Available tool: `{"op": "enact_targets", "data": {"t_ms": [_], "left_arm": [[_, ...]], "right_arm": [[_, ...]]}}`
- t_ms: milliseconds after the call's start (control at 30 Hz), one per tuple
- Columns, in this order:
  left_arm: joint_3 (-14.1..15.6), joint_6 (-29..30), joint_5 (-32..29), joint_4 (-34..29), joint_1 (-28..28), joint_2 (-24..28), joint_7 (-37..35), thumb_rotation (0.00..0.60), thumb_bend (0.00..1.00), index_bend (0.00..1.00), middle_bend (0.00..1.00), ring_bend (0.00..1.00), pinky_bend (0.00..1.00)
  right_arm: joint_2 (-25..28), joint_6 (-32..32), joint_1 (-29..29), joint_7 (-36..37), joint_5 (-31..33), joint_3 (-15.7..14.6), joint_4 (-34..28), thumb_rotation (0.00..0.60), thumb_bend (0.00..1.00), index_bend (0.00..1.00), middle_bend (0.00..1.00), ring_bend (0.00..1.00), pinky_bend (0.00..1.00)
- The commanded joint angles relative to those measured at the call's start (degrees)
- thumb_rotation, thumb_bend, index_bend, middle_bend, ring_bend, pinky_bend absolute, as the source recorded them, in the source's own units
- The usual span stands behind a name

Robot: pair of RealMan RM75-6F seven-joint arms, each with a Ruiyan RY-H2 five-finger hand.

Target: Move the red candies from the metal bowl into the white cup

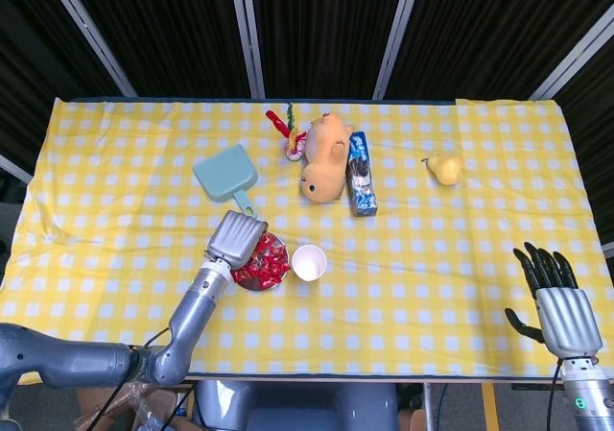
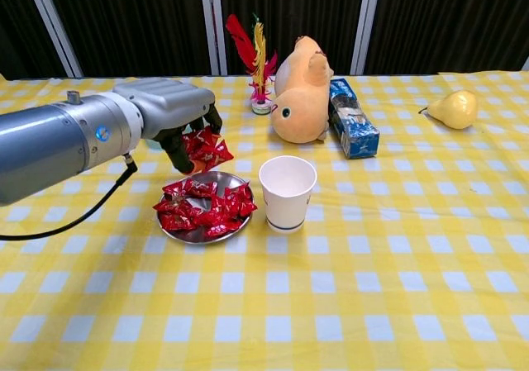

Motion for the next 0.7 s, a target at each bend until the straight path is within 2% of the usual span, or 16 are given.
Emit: {"op": "enact_targets", "data": {"t_ms": [33,300,700], "left_arm": [[-1.6,1.1,-0.2,-3.9,-1.0,2.2,1.0,0.6,0.4,0.54,0.69,0.86,0.94],[-3.4,1.7,-1.3,-6.6,-4.4,1.0,3.1,0.6,0.4,0.54,0.68,0.86,0.94],[-4.4,0.3,-6.2,0.4,-10.3,-6.9,5.5,0.6,0.4,0.53,0.66,0.86,0.94]], "right_arm": [[0.0,0.0,0.0,0.0,0.0,0.0,0.0,0.6,0.34,0.0,0.0,0.0,0.0],[0.1,0.1,0.0,0.2,0.3,0.1,-0.1,0.6,0.34,0.0,0.0,0.0,0.0],[0.3,-0.3,0.1,0.7,0.5,0.1,-0.3,0.6,0.34,0.0,0.0,0.0,0.0]]}}
